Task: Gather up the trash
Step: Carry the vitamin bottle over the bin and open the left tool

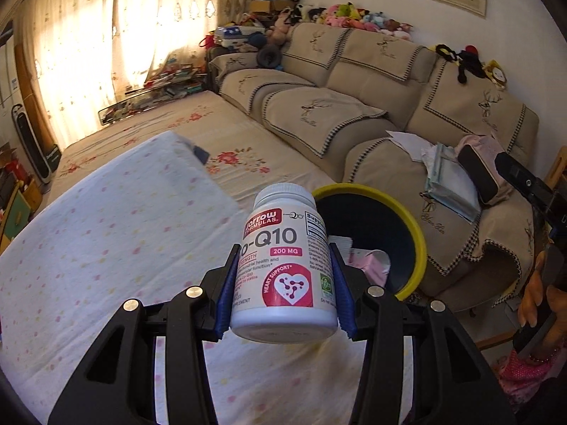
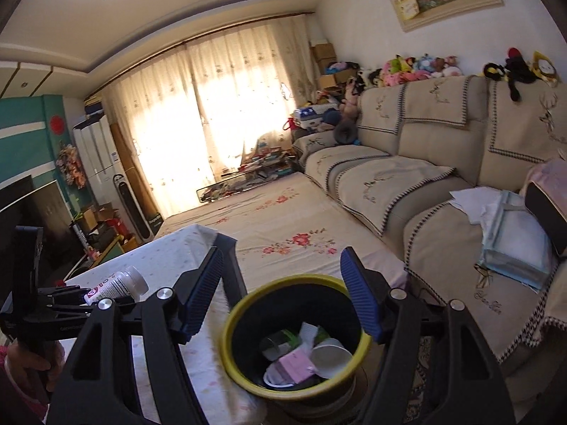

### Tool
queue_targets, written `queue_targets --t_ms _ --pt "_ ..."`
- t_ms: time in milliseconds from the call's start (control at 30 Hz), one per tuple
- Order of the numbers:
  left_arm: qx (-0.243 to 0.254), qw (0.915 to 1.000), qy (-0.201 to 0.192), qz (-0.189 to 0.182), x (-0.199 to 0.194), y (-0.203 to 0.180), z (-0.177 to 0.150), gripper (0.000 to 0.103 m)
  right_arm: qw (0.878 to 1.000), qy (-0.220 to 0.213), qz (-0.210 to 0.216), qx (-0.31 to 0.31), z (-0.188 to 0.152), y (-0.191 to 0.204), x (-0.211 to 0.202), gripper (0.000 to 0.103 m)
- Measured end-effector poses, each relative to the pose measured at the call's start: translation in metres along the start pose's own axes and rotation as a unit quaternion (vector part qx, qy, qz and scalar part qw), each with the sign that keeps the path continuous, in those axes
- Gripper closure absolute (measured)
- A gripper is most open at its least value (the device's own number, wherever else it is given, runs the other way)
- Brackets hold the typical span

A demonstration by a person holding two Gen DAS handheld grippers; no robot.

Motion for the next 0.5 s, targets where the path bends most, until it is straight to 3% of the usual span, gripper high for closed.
queue_targets --t_ms 200,367,400,433,500 --pt "0.03 0.9984 0.03 -0.036 0.064 -0.052 0.021 0.056 0.999 -0.001 -0.031 0.039 -0.004 -0.052 -0.001 0.038" --pt "0.028 0.9975 0.052 -0.039 0.117 -0.053 0.042 0.056 0.998 -0.001 -0.04 0.045 -0.006 -0.065 -0.002 0.038" --pt "0.022 0.9977 0.053 -0.035 0.126 -0.051 0.045 0.053 0.998 0.001 -0.039 0.045 -0.006 -0.065 -0.001 0.038" --pt "0.017 0.998 0.053 -0.028 0.134 -0.047 0.048 0.034 0.998 0.003 -0.038 0.045 -0.007 -0.065 0.0 0.038" --pt "0.008 0.9988 0.047 -0.014 0.141 -0.041 0.052 0.016 0.999 0.006 -0.035 0.042 -0.006 -0.055 -0.001 0.038"
Point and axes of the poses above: each gripper's, at about its wrist camera, not at the fingertips, and x roughly the way its jaws point, y to its left, z to its top, the point moved 1 cm from there along x, roughly the way its jaws point, and after that the axes turned 14 degrees about -z, right-handed, at the moved point
